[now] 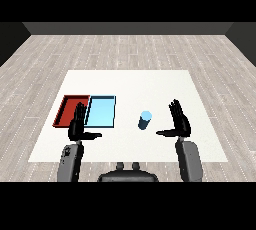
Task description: Pick the blue can and put it in the blue box
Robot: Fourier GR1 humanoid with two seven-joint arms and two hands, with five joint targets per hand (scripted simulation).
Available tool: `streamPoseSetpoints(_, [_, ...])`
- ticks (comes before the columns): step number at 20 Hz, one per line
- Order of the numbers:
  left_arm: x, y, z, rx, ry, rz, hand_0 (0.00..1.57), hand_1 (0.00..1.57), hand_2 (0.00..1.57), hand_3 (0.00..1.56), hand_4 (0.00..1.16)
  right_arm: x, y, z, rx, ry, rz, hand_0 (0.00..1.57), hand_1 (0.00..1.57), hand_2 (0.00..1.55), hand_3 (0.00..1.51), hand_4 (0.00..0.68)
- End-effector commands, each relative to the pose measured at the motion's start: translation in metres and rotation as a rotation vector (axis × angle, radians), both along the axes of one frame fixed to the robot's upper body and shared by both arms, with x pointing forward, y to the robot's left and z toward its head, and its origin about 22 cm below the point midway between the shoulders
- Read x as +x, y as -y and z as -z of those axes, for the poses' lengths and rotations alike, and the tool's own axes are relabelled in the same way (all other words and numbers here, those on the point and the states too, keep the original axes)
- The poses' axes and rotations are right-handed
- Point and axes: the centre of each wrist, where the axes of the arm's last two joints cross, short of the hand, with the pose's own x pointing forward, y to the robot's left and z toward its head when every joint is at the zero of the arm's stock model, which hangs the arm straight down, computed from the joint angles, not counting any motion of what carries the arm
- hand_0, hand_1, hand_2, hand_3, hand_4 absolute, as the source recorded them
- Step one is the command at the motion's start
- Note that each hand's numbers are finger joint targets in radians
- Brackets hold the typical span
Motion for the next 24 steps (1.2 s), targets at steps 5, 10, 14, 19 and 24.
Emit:
streamPoseSetpoints(5, [0.004,-0.008,0.015,-0.034,0.032,0.020,0.00,0.00,0.00,0.00,0.00,0.012,0.002,0.007,0.020,0.003,-0.014,0.00,0.00,0.00,0.00,0.000])
streamPoseSetpoints(10, [-0.013,-0.002,0.026,-0.032,0.035,-0.007,0.00,0.00,0.00,0.00,0.00,0.000,0.007,0.015,0.013,-0.012,0.010,0.00,0.00,0.00,0.00,0.000])
streamPoseSetpoints(14, [-0.003,0.005,0.020,-0.022,0.033,0.015,0.00,0.00,0.00,0.00,0.00,0.013,-0.003,0.010,0.065,-0.034,-0.011,0.00,0.00,0.00,0.00,0.000])
streamPoseSetpoints(19, [-0.007,0.018,0.019,-0.053,0.024,0.003,0.00,0.00,0.00,0.00,0.00,0.010,0.014,0.030,0.084,-0.111,-0.002,0.00,0.00,0.00,0.00,0.000])
streamPoseSetpoints(24, [0.005,0.008,0.019,-0.057,0.036,-0.001,0.00,0.00,0.00,0.00,0.00,0.014,-0.002,0.036,0.091,-0.131,0.021,0.00,0.00,0.00,0.00,0.000])
